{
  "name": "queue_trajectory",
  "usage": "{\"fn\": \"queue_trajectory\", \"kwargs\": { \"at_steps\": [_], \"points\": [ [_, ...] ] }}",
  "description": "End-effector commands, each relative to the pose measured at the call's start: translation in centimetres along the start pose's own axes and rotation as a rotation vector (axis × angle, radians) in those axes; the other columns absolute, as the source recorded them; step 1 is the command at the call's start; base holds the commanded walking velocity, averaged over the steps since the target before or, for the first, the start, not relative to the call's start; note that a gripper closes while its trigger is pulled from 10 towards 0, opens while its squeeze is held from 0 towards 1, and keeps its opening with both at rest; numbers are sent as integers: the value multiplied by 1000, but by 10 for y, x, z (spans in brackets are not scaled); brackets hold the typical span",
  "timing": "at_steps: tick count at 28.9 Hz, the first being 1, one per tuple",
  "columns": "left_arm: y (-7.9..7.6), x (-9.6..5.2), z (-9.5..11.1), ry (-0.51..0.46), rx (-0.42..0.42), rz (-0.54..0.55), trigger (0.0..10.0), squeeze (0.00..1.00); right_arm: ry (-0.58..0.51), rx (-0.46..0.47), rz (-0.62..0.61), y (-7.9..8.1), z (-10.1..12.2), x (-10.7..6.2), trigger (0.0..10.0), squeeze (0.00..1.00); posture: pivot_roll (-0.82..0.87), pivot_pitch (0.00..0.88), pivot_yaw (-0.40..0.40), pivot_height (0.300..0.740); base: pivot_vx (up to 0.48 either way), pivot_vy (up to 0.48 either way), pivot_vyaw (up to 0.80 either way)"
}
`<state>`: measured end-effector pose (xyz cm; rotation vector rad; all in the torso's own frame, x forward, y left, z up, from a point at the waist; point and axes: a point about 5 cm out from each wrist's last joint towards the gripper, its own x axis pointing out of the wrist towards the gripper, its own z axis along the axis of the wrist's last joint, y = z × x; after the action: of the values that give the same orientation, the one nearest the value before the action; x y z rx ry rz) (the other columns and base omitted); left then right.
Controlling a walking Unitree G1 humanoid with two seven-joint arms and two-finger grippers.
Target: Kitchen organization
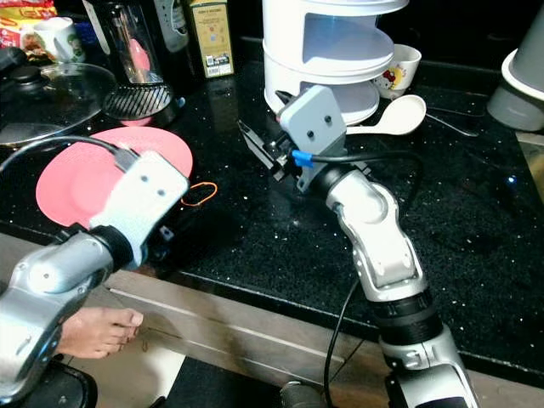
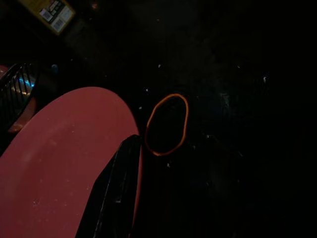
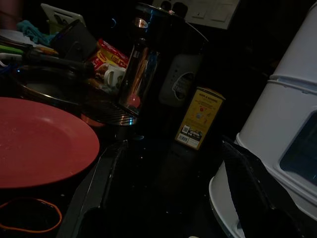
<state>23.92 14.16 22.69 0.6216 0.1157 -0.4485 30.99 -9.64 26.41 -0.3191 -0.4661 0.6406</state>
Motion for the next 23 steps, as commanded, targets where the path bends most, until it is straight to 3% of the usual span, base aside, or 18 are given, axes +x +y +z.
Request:
{"fn": "queue_trajectory", "kwargs": {
  "at_steps": [1, 7, 10, 23],
  "points": [
    [-1, -3, 2, 13, 38, -14, 10000, 0, -8, -7, 15, 2, 1, 2, 10000, 0, 26, 68, -28, 732, 0, 0, 0],
    [3, -6, -1, 67, 74, -35, 10000, 0, -4, -12, 13, 2, 0, 1, 10000, 0, 36, 61, -27, 732, 0, 0, 0],
    [9, -12, -11, 158, 116, -50, 10000, 0, 0, -20, 1, -2, -1, 1, 10000, 0, 35, 61, -24, 732, 0, 0, 0],
    [19, -18, -40, 312, 161, -19, 10000, 0, 3, -21, -11, -5, -1, 0, 10000, 0, 23, 65, -23, 732, 0, 0, 0]
  ]
}}
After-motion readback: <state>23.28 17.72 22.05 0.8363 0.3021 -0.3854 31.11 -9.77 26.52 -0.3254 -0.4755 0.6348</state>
